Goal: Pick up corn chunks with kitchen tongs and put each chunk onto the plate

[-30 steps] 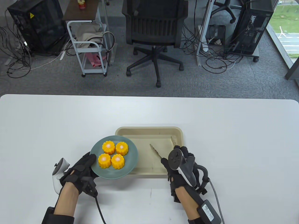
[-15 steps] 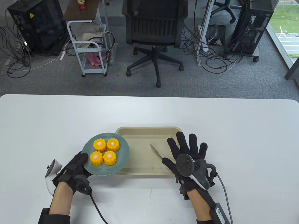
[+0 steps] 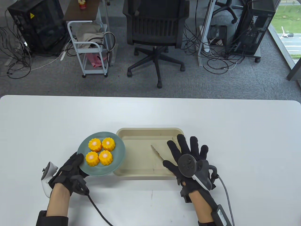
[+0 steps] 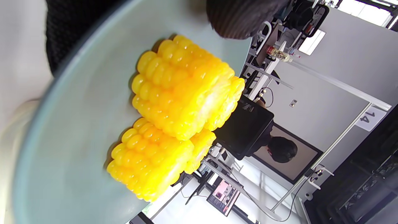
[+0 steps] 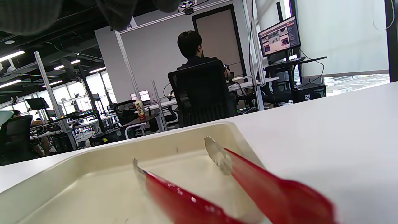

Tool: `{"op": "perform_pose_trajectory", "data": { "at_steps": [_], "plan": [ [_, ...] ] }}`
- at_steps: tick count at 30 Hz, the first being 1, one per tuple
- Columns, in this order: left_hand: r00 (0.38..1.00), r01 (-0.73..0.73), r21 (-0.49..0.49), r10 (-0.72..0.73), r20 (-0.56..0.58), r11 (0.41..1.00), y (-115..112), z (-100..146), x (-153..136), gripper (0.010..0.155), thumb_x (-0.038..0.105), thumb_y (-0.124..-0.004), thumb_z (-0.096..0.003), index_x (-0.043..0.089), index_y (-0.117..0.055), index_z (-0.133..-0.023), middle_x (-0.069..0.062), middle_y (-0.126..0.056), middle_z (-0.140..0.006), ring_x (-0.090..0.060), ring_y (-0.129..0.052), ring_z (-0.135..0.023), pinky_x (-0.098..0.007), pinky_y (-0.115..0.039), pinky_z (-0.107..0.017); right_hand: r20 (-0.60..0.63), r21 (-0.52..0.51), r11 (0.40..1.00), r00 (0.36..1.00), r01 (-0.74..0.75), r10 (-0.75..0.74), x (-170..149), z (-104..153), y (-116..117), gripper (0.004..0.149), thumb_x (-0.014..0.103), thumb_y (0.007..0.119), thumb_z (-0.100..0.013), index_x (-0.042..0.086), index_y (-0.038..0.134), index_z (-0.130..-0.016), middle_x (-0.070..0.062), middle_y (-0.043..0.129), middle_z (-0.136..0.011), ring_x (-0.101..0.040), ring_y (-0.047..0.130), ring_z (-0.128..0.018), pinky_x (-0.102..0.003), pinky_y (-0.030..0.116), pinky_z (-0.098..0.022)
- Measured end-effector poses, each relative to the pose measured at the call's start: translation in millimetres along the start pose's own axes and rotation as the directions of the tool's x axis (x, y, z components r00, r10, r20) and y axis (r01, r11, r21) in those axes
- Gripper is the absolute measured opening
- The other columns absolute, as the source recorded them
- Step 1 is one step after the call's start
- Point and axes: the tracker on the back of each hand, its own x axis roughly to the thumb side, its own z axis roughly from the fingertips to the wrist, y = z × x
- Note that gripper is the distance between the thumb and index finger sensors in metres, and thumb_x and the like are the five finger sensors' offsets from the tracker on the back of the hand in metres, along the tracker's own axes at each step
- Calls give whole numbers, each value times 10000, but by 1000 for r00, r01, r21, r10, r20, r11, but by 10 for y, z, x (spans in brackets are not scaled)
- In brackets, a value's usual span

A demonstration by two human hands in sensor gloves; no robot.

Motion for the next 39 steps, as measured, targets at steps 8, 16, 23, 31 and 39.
{"op": "perform_pose_trajectory", "data": {
  "at_steps": [8,16,23,31,39],
  "plan": [
    [994,-106,97,102,51,990,302,41,104,553,341,-636,-542,249,-536,-1078,-157,-775,-967,-418,-976,-773,-556,-900,-514,1,18,1000,1000,11,-11,15,-1,22,744,765,641,-355,600,433,-1050,219,240,-1274,-248,123,-1173,-637,140,-755],
    [985,-174,263,165,56,949,651,47,74,550,335,-636,-541,280,-525,-1076,-141,-758,-987,-414,-953,-809,-562,-881,-542,-2,26,999,1000,25,-25,10,-4,29,750,766,637,-354,595,429,-1054,208,242,-1277,-259,135,-1174,-640,141,-754],
    [986,-158,359,169,1,920,851,-53,-32,561,326,-621,-545,292,-474,-1086,-129,-696,-1033,-430,-891,-875,-573,-835,-588,-8,29,1000,1000,8,-8,7,-8,37,754,764,639,-355,584,434,-1058,198,269,-1279,-270,166,-1175,-644,150,-753],
    [981,-155,386,187,-47,909,937,-121,-134,572,315,-625,-547,281,-462,-1094,-158,-668,-1055,-471,-849,-901,-581,-816,-603,-13,35,999,1000,17,-17,6,-8,38,757,764,636,-357,576,436,-1062,187,270,-1281,-281,171,-1175,-649,150,-751],
    [983,-132,388,172,-71,912,925,-147,-156,586,306,-634,-549,253,-448,-1102,-208,-640,-1064,-497,-819,-902,-592,-801,-605,-10,22,1000,1000,11,-11,34,2,23,756,764,631,-360,572,438,-1065,176,274,-1283,-290,184,-1174,-652,155,-750]
  ]
}}
